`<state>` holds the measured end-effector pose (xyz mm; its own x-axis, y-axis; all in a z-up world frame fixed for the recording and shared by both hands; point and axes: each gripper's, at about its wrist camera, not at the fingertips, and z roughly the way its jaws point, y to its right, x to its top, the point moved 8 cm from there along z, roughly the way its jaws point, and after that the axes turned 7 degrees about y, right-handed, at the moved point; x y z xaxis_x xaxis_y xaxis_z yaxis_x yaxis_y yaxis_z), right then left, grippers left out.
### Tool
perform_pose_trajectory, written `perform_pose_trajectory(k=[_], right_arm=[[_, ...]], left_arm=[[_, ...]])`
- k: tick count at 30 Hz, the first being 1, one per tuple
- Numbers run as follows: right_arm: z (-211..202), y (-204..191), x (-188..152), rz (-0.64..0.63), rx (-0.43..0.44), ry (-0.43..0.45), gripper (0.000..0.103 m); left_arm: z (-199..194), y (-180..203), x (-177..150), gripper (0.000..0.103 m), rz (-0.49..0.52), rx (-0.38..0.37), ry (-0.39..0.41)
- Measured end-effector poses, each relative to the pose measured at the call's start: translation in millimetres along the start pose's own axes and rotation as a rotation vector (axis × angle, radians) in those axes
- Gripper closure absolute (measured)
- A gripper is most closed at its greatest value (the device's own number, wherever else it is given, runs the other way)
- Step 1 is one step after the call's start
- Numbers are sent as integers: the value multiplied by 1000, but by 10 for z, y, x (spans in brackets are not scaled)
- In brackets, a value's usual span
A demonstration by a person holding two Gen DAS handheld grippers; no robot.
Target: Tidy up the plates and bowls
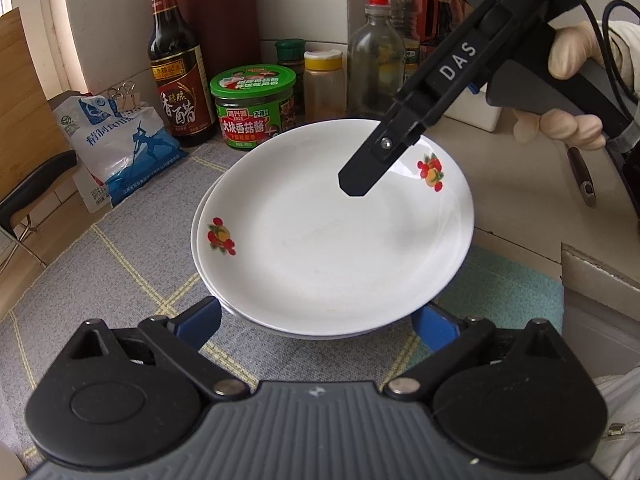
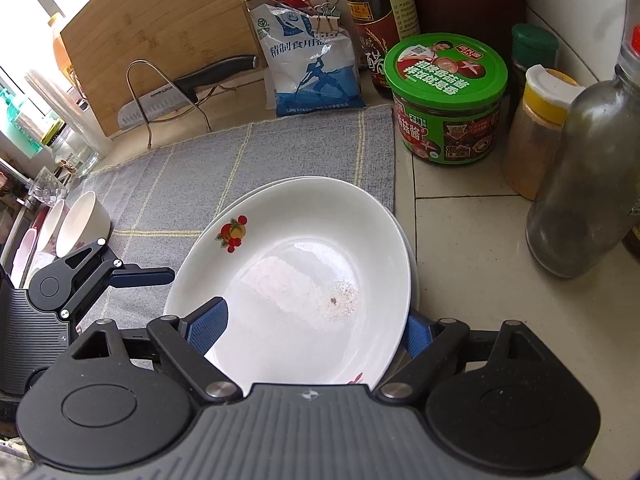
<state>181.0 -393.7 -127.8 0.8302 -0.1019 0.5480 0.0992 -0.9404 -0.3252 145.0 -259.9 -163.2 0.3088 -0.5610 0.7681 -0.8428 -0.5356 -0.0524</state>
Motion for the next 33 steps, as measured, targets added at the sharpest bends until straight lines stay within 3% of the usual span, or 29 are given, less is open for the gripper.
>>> perform_pose_trajectory(k=[16, 19, 26, 28, 33], right_arm=[[-93, -20, -140, -13, -84, -13, 8], [-132, -64, -166, -29, -86, 7, 3], [-248, -264, -142, -157, -178, 111, 0], [-302, -362, -96, -217, -222, 175, 0], [-404, -647, -5, -365, -278, 303, 0]], left_arm=[[-57, -29, -35, 2, -31, 31, 26], [-88, -39, -47, 2, -45, 38, 34], [-300, -103, 6, 2, -112, 67, 96], [-397, -131, 32, 2, -132, 79, 124], [-663, -256, 37, 1, -175, 172, 165]])
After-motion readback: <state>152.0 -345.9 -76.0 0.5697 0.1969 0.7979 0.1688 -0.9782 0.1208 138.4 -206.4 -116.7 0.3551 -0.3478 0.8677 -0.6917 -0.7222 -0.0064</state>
